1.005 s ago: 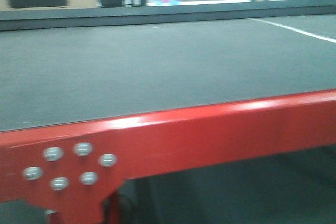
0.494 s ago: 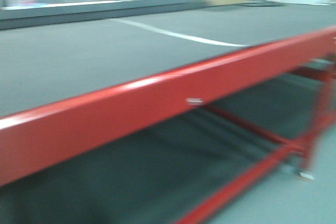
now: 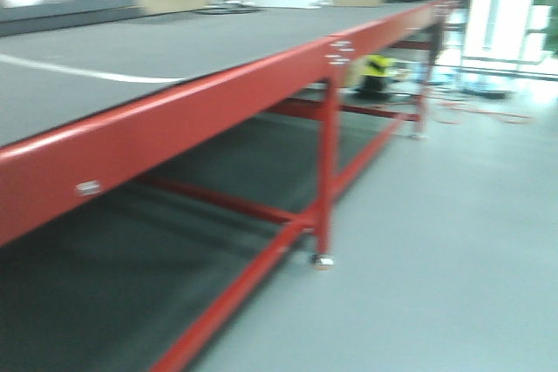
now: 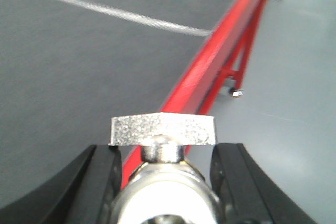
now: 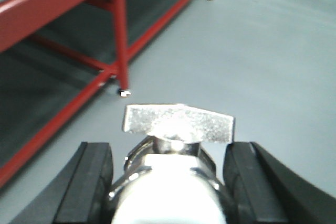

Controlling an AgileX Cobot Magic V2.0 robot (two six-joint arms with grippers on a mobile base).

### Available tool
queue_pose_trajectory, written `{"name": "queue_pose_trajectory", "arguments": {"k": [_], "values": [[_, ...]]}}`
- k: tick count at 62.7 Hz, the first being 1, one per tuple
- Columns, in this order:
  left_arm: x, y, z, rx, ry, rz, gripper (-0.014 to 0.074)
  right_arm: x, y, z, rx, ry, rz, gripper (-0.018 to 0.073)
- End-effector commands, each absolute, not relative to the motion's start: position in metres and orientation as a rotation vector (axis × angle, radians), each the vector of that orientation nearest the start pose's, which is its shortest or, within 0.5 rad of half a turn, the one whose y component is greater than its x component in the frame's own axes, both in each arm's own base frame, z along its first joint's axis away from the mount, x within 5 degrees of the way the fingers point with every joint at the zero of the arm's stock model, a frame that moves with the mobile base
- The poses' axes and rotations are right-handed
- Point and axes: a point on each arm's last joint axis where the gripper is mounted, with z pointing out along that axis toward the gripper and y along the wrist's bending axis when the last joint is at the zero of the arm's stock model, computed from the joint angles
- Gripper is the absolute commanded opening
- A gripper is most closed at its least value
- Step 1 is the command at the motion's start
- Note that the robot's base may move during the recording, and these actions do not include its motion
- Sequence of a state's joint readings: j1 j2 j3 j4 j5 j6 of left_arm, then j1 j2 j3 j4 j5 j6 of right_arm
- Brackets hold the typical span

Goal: Place valve from conveyor to right shelf box
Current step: 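Drive the base away from the conveyor to the shelf of blue bins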

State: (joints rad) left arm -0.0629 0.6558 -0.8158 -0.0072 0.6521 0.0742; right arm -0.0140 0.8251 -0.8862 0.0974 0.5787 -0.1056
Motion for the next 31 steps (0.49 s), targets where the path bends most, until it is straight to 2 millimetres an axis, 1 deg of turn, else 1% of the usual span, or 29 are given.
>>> {"name": "queue_pose_trajectory", "arguments": {"k": [1, 31], "values": [[0.1209, -0.0088, 0.3793, 0.128, 1.91, -0.011, -0.0111, 0.1643, 0.0015, 0.3882, -0.039, 1.898, 0.015, -0.0163], [0.1209, -0.0088, 0.3793, 0.128, 1.91, -0.011, -0.0111, 0.1643, 0.0015, 0.3882, -0.039, 1.898, 0.015, -0.0163]]}}
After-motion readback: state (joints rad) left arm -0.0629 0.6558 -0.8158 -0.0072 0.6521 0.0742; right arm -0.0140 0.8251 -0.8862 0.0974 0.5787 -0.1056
